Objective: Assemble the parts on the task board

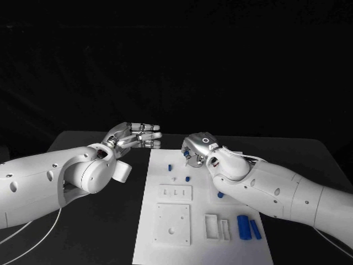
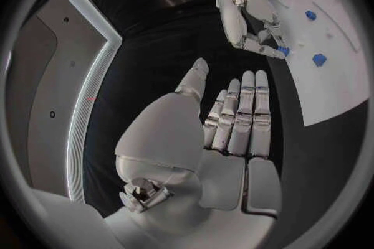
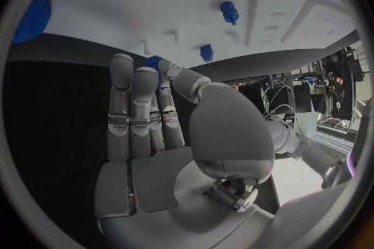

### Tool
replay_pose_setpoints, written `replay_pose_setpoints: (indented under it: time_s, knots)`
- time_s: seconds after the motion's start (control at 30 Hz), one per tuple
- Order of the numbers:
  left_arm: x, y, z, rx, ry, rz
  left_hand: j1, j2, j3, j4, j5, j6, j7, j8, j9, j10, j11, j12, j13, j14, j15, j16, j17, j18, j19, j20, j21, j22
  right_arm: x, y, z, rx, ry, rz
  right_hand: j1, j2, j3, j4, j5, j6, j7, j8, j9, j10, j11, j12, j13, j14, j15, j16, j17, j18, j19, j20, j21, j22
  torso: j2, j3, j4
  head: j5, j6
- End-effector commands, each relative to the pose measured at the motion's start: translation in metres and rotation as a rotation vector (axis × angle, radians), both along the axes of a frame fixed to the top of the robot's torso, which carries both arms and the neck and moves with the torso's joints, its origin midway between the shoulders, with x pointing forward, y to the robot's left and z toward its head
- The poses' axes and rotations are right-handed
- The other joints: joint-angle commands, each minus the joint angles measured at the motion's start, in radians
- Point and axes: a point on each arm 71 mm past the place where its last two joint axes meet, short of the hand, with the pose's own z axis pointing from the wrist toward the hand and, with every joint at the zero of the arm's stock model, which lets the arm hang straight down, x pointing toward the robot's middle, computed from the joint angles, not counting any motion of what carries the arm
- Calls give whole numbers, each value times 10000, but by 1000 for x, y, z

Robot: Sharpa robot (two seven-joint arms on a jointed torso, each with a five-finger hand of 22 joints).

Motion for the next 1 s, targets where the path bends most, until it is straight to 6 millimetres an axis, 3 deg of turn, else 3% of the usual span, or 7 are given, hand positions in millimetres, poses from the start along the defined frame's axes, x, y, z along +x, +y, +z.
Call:
replay_pose_setpoints:
  time_s: [0.03, 0.37, 0.73, 1.0]
  knots:
    - [0, -3, 2, -69, -65, -210, -43, -37, 17, 32, -33, -68, 12, -38, -2, -76, 16, 44, 14, 11, 26, 50, 11, -92, -14, 6, 50, -14, 0, 1, -1, -161, -93, 132, 39, -17, 17, -20, 24, 91, -5, -13, 14, 178, -131, 56, 10, 27, -35, 5, -17, 57, 70, -9, -74, 62, 47, -12, 12, 32, -9]
    - [0, -2, 2, -57, -66, -175, -43, -37, 17, 32, -33, -68, 12, -38, -2, -76, 16, 44, 14, 11, 26, 50, 11, -92, -14, 6, 50, -14, 1, -6, -2, -355, -80, -87, 25, -3, 24, -45, 27, 101, -10, -13, 33, 184, -134, 57, 11, 19, -35, 36, -29, 62, 122, -4, -240, 267, 41, 0, -7, 56, -75]
    - [0, -3, 2, -62, -64, -210, -43, -37, 17, 32, -33, -68, 12, -38, -2, -76, 16, 44, 14, 11, 26, 50, 11, -92, -14, 6, 50, -14, 2, -6, -5, -478, 33, -143, 18, -12, 38, -42, 26, 98, -7, -15, 40, 179, -131, 58, 11, 13, -32, 45, -40, 63, 144, -2, -328, 367, 59, -22, 42, 51, -80]
    - [0, -3, 3, -60, -70, -200, -43, -37, 17, 32, -33, -68, 12, -38, -2, -76, 16, 44, 14, 11, 26, 50, 11, -92, -14, 6, 50, -14, 4, -7, -8, -569, 151, -209, -1, -6, 31, -62, 30, 79, -3, -12, 50, 159, -126, 58, 12, 17, -24, 47, -78, 63, 208, 7, -517, 560, 73, -36, 21, 76, -83]
